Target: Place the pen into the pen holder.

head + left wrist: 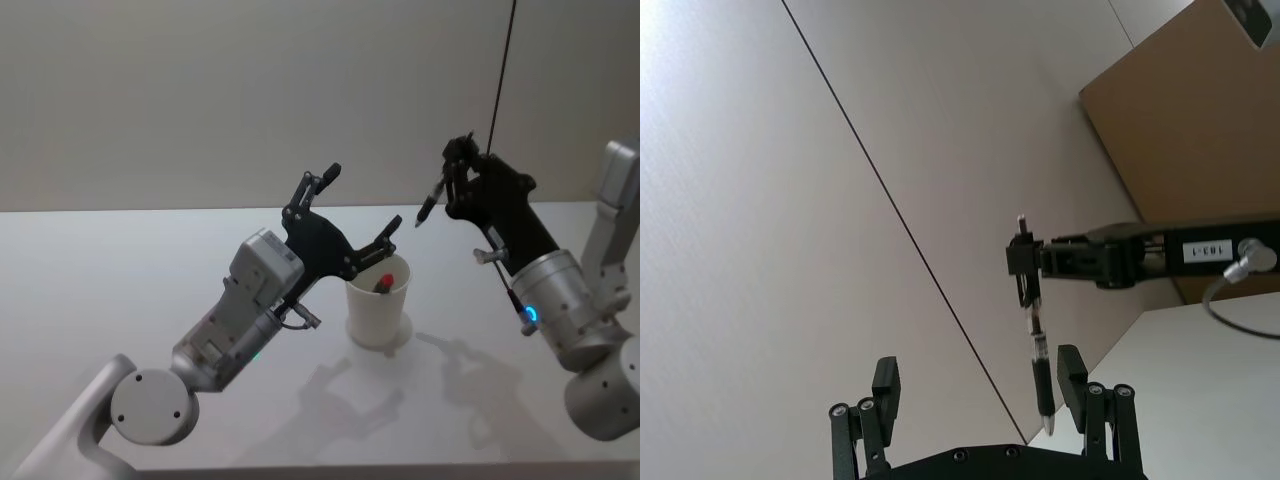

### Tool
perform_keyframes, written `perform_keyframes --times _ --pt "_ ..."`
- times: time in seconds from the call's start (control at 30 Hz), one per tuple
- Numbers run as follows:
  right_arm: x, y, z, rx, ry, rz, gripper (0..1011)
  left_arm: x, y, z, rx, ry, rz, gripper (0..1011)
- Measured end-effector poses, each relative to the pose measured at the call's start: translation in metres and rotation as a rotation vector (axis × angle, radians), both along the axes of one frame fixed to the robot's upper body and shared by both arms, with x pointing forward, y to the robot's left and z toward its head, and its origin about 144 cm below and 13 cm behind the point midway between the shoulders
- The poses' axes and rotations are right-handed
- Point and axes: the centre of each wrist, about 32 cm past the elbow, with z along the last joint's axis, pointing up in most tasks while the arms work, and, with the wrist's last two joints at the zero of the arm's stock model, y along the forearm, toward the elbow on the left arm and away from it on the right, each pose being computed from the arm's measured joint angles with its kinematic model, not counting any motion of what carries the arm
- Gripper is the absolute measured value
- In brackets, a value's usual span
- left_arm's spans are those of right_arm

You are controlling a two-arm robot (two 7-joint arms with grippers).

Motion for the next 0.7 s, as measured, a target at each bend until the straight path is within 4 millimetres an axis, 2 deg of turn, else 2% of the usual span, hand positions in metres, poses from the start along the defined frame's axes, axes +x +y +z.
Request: perform_keyframes --times 0.7 --pt "0.021 0.017 -0.037 -0.068 0.032 0.058 131 0.000 0.000 0.000 0.000 0.000 0.000 1000"
